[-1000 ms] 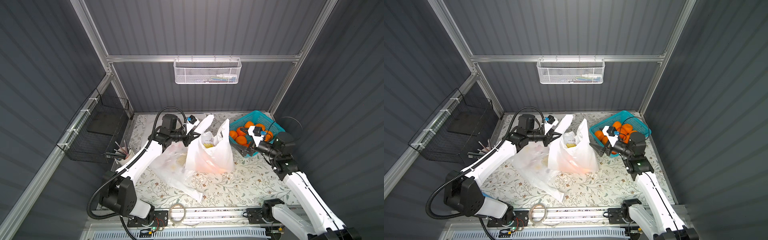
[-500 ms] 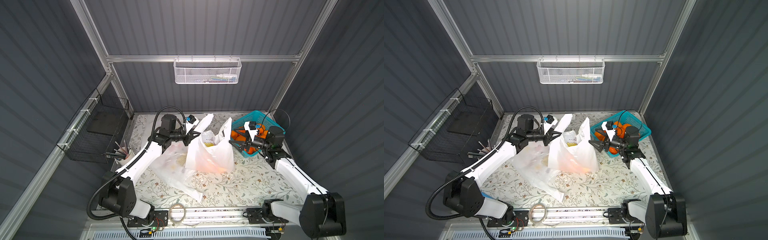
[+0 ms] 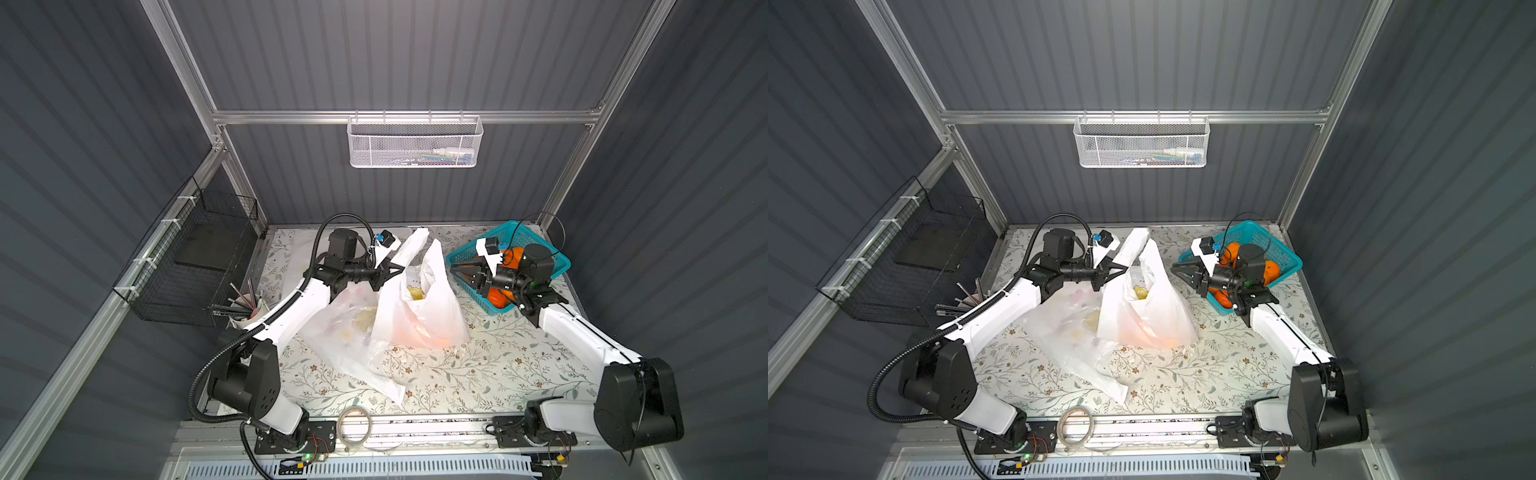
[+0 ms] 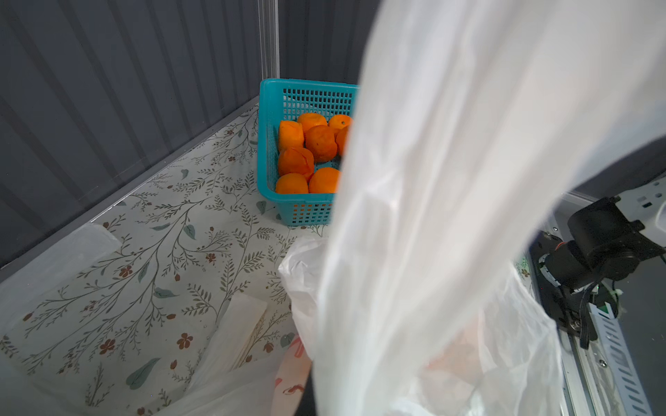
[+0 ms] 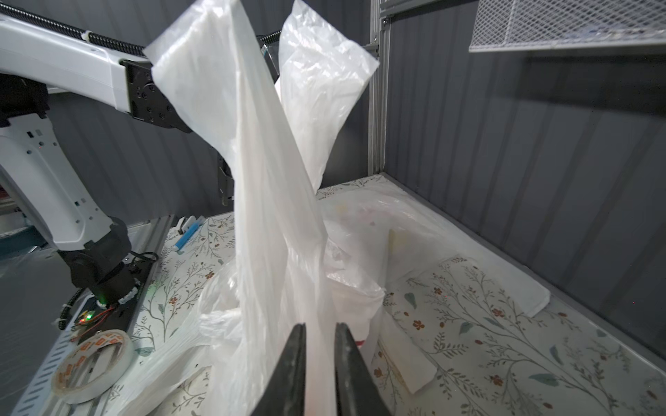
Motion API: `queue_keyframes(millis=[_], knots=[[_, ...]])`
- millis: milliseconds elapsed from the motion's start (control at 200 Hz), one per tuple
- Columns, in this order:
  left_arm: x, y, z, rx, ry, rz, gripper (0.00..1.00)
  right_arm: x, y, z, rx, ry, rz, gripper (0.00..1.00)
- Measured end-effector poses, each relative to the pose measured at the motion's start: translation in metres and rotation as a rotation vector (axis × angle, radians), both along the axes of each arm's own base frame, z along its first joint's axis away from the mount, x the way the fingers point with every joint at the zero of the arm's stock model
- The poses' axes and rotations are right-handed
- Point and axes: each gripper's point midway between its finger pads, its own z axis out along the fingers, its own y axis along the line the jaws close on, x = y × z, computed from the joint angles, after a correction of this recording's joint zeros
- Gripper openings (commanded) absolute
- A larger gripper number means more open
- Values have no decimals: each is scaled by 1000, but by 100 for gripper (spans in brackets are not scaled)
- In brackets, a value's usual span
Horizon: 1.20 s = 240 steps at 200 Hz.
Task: Place the oranges into plastic bags & tie knots
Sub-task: Tie the plastic bag at the center of the board.
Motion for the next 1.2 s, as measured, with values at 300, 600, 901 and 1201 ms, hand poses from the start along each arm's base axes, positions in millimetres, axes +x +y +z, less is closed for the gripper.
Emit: queue_keyframes(millis=[300, 600, 901, 1201], knots=[[-2, -19, 4, -38, 9, -45, 0, -13, 14, 1, -3, -15, 38, 34], [-12, -35, 8, -67, 9, -93, 0, -17, 14, 0, -4, -11, 23, 39], [-15, -41, 12, -85, 3, -111, 0, -21, -18, 6, 7, -28, -64, 70], [-17, -46, 8, -85, 15, -124, 0, -37, -10, 7, 20, -1, 24, 81]])
